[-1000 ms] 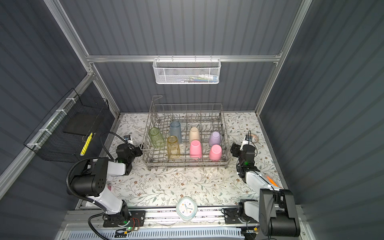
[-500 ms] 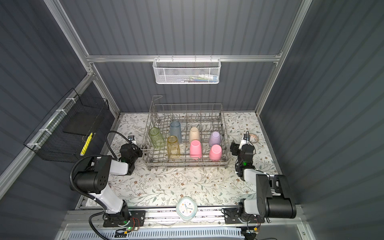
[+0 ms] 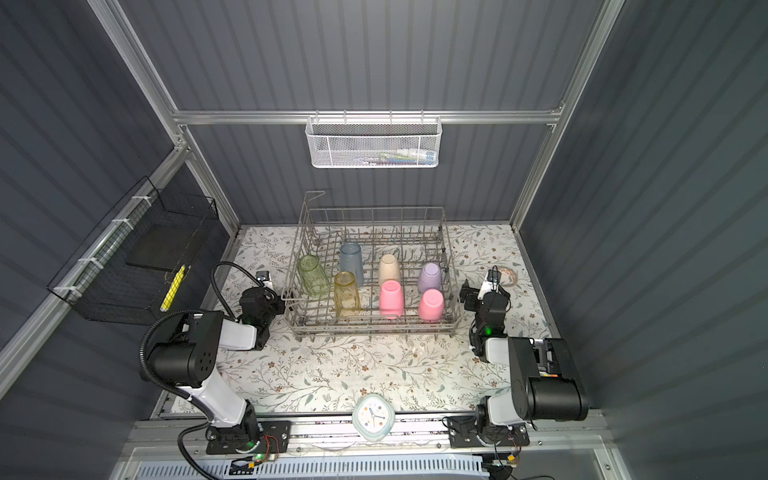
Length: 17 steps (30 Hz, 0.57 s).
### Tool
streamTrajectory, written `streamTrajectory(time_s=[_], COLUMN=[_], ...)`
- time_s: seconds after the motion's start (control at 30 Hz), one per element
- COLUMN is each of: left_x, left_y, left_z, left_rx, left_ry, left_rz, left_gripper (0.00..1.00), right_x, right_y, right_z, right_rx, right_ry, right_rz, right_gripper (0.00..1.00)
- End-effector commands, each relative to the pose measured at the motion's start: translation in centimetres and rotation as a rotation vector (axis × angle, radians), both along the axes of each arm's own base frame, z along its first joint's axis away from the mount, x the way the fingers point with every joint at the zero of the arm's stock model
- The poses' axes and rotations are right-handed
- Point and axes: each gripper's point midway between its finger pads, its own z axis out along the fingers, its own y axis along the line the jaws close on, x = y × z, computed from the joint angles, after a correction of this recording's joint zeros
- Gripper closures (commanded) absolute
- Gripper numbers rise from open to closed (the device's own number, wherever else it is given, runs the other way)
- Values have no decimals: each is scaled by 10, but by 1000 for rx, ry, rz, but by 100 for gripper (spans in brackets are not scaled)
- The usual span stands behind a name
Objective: Load the cups into the dish rack
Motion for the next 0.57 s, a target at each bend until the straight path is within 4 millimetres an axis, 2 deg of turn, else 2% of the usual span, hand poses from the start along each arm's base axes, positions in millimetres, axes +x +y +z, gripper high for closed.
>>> streamTrajectory(time_s=[0.0, 0.53], left_x=[2, 2], left_y=[3, 2], left_z=[5, 5], left_rx=[21, 22], left_ry=[-26, -27], left_rz=[5, 0], left_gripper=[0, 0], right_x=[0, 0], right_y=[-3, -3], right_z=[2, 2], right_rx=[-5, -5], right_ry=[-15, -15], right_rz=[-17, -17], right_gripper=[1, 1])
